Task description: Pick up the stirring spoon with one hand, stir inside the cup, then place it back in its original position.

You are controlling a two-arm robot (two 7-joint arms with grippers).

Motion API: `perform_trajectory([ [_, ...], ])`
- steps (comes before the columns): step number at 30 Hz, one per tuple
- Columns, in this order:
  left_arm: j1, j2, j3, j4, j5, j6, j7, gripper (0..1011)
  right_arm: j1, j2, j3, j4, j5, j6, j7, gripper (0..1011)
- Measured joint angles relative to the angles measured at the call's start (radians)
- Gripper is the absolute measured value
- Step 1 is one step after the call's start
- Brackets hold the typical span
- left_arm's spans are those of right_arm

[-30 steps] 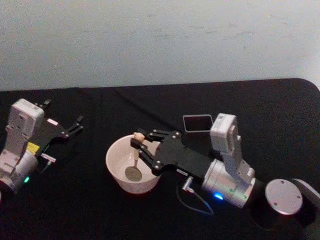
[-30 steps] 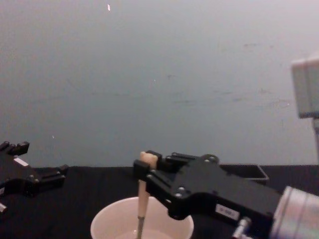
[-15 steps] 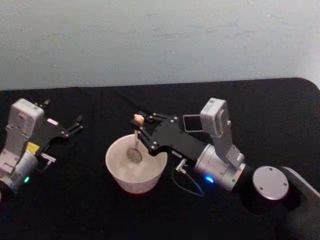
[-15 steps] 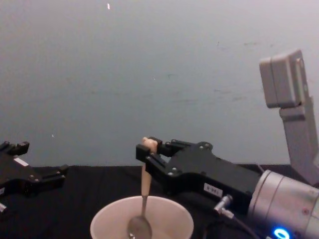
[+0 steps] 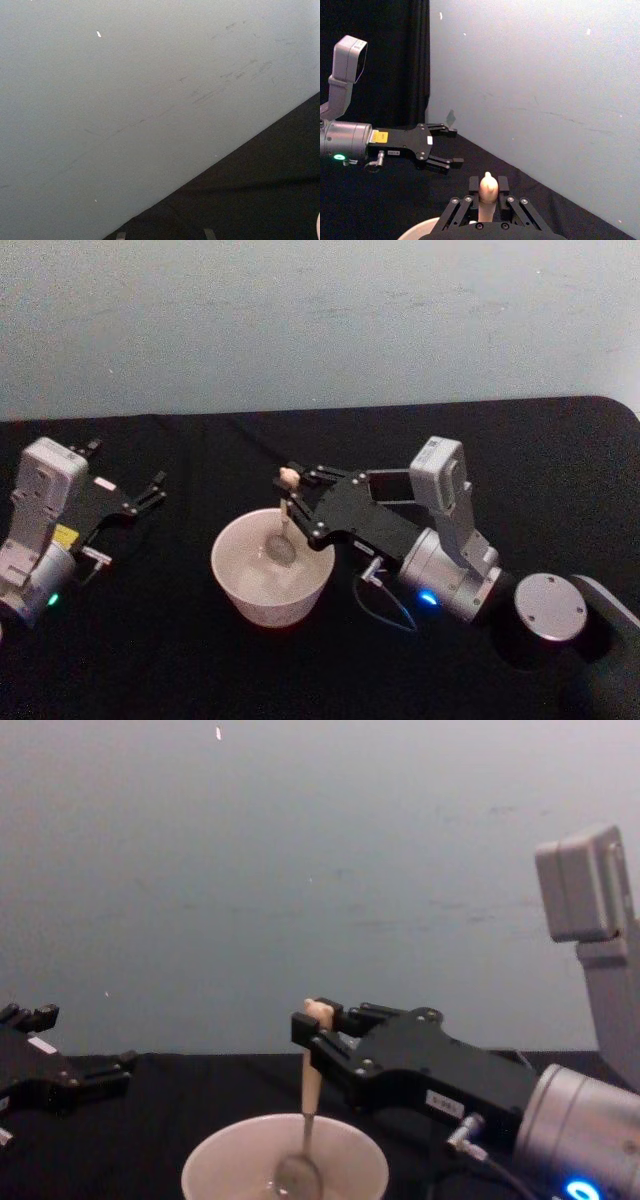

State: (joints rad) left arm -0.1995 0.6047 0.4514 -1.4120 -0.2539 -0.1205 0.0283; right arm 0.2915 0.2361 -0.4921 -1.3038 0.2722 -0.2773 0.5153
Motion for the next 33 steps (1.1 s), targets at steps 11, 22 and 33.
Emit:
perform_trajectory([
  [11,0.0,0.0,0.0,0.0,0.0,0.0,0.0,1001,-0.05,0.056,0.028,-0.076,0.026,0.009,0.022,212],
  [22,0.0,0.0,0.0,0.0,0.0,0.0,0.0,1001,-0.107,0.096,0.008,-0.154,0.057,0.032,0.058,213],
  [33,0.0,0.0,0.0,0.0,0.0,0.0,0.0,1001,-0.068,0.051,-0.033,-0.122,0.049,0.024,0.059,213],
])
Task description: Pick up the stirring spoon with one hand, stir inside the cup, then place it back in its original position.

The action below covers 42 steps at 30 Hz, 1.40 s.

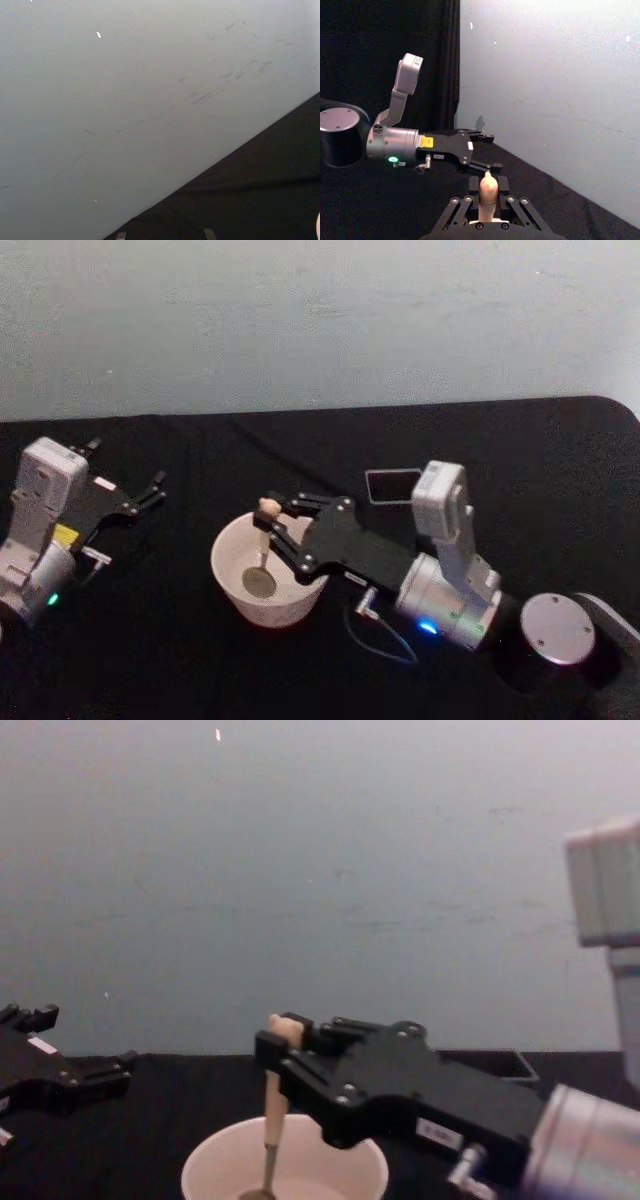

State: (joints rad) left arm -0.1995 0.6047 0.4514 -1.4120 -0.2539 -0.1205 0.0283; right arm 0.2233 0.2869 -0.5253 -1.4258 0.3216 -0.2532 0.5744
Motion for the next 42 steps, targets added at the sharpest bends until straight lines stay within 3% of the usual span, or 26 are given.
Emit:
perform_trajectory([
  [7,0.0,0.0,0.0,0.0,0.0,0.0,0.0,1001,0.066,-0.052,-0.009,0.098,-0.036,-0.021,-0.032,213],
  [12,0.0,0.0,0.0,0.0,0.0,0.0,0.0,1001,0.087,-0.067,0.001,0.134,-0.046,-0.026,-0.048,212],
  [24,0.0,0.0,0.0,0.0,0.0,0.0,0.0,1001,0.084,-0.064,0.024,0.138,-0.047,-0.025,-0.054,213],
  [42,0.0,0.0,0.0,0.0,0.0,0.0,0.0,1001,0.084,-0.064,0.027,0.137,-0.048,-0.029,-0.044,212],
])
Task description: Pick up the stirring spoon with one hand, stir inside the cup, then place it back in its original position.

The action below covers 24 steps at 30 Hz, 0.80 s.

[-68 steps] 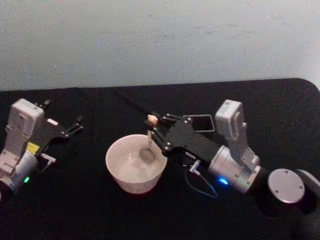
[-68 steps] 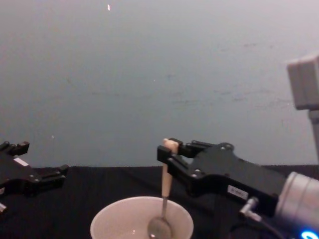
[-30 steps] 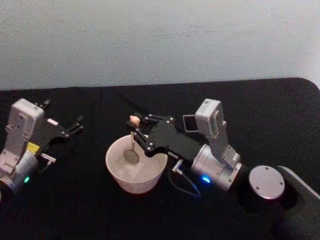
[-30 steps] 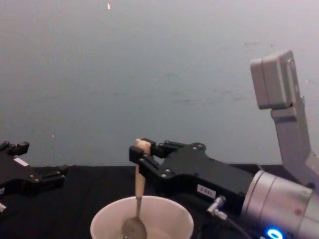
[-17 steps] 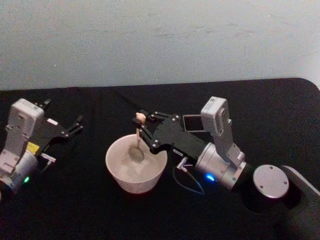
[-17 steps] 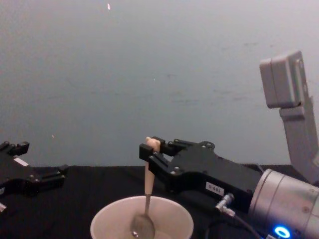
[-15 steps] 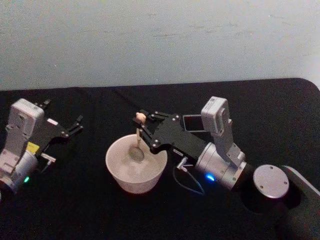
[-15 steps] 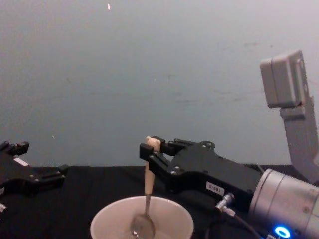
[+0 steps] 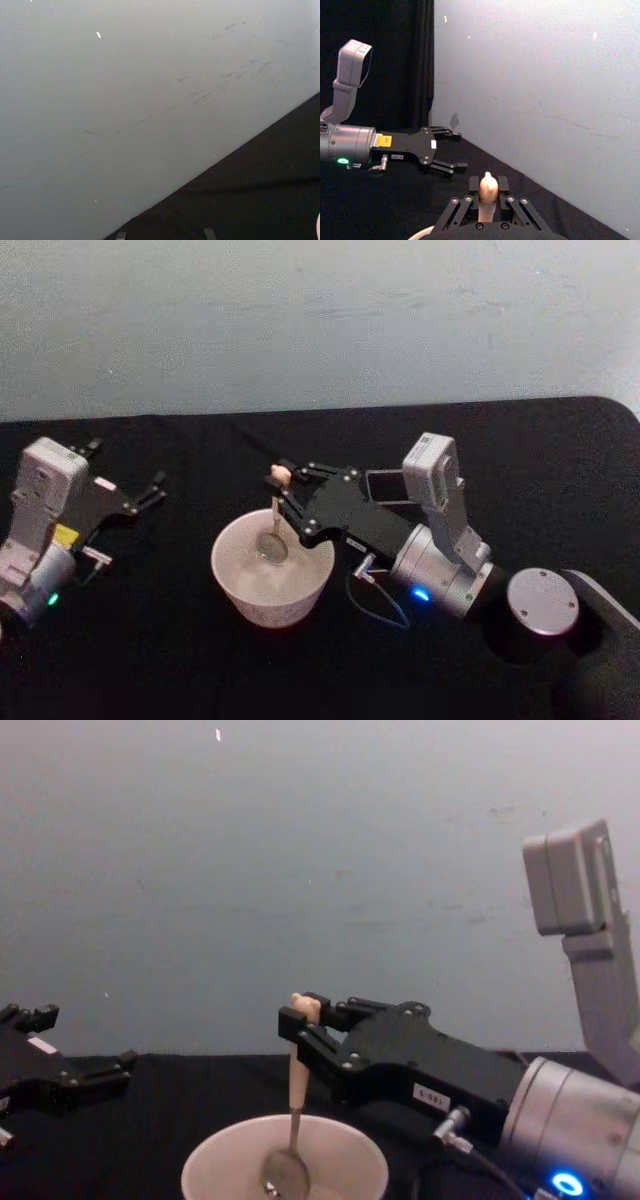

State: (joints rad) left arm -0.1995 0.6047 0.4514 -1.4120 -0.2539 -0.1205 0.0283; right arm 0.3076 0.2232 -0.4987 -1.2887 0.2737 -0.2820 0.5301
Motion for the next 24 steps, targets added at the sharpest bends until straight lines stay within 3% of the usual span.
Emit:
perform_trajectory([
  [11,0.0,0.0,0.0,0.0,0.0,0.0,0.0,1001,-0.014,0.027,0.014,-0.069,0.025,0.001,0.017,212],
  [24,0.0,0.0,0.0,0.0,0.0,0.0,0.0,1001,-0.037,0.076,0.094,-0.232,0.131,-0.011,0.021,212],
])
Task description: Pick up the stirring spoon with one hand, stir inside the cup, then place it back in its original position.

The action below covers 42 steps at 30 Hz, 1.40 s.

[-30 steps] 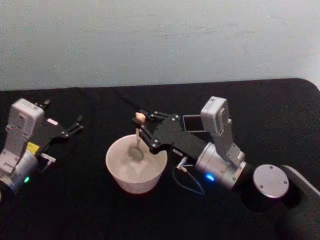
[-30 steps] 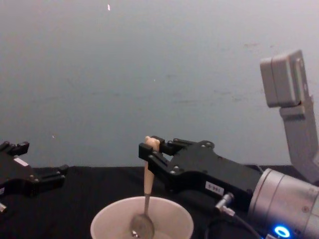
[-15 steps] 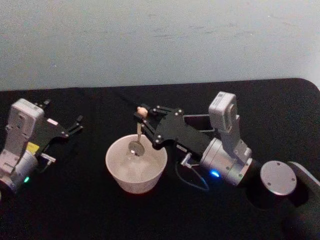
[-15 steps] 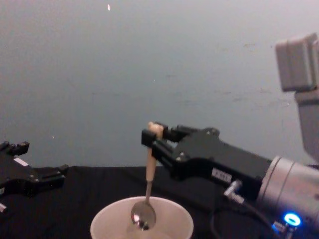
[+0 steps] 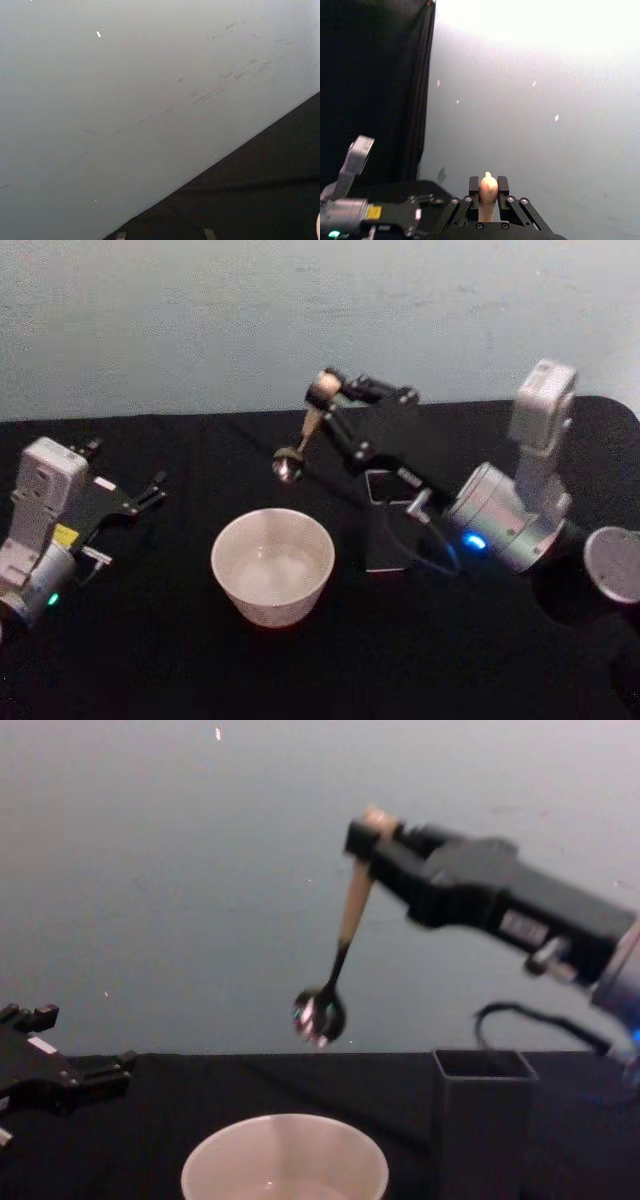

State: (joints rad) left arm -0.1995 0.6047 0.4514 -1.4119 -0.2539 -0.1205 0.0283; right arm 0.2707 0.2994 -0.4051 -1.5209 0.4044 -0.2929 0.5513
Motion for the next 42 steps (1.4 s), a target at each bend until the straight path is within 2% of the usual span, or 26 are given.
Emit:
perform_trajectory([
  [12,0.0,0.0,0.0,0.0,0.0,0.0,0.0,1001,-0.039,0.068,0.084,-0.103,0.035,0.021,-0.041,212],
  [22,0.0,0.0,0.0,0.0,0.0,0.0,0.0,1001,-0.099,0.132,0.135,-0.156,0.024,0.076,-0.079,212],
  [38,0.0,0.0,0.0,0.0,0.0,0.0,0.0,1001,-0.126,0.148,0.138,-0.143,-0.003,0.116,-0.089,213],
  [42,0.0,0.0,0.0,0.0,0.0,0.0,0.0,1001,-0.129,0.147,0.132,-0.141,-0.006,0.143,-0.097,212],
])
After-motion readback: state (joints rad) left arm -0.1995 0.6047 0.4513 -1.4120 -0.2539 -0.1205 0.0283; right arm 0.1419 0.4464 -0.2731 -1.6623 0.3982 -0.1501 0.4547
